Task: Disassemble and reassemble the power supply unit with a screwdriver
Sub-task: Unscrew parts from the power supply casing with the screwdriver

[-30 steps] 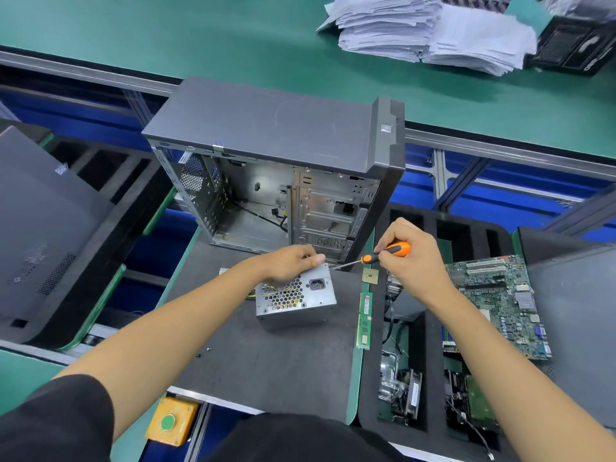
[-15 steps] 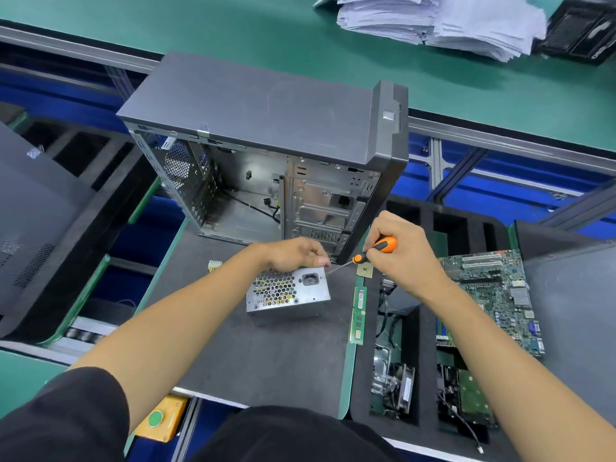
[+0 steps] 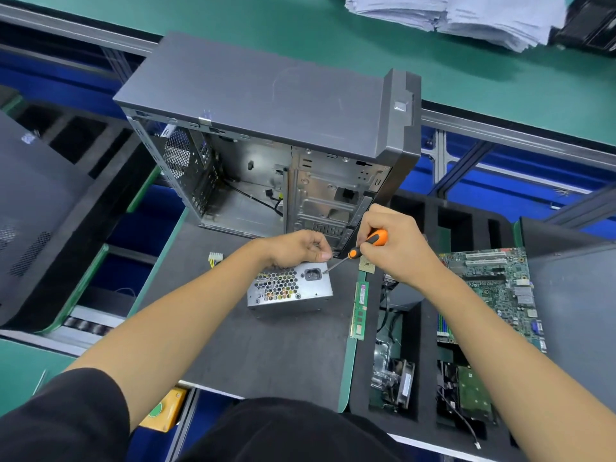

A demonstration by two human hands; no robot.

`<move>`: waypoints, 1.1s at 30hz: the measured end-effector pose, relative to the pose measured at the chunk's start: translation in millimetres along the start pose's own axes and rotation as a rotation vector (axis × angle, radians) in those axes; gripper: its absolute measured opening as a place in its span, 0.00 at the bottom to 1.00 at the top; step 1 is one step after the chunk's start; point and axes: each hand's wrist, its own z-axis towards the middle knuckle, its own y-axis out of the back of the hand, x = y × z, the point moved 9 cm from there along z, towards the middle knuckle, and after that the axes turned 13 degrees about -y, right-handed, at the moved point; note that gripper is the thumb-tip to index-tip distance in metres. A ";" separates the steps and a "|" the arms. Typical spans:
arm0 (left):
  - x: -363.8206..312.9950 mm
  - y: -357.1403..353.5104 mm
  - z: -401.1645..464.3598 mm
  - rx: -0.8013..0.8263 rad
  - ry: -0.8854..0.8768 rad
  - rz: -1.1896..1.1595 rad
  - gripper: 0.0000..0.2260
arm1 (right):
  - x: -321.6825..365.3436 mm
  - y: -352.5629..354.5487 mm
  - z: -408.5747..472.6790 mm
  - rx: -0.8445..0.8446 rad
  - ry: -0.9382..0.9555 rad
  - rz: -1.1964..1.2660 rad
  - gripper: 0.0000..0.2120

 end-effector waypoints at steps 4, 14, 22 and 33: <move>-4.5 0.1 -1.3 -0.001 -0.007 0.000 0.02 | 2.0 -2.1 2.2 0.021 -0.014 -0.025 0.11; -5.3 -1.5 -0.4 -0.009 -0.022 -0.043 0.02 | 17.6 -6.8 8.1 0.030 0.017 -0.106 0.09; -3.9 0.5 -2.9 -0.019 -0.007 -0.075 0.07 | 22.5 -11.3 14.2 0.050 0.002 -0.137 0.10; -21.9 -6.4 -11.6 0.208 -0.142 -0.010 0.10 | 23.8 -11.8 15.5 0.072 -0.010 -0.151 0.12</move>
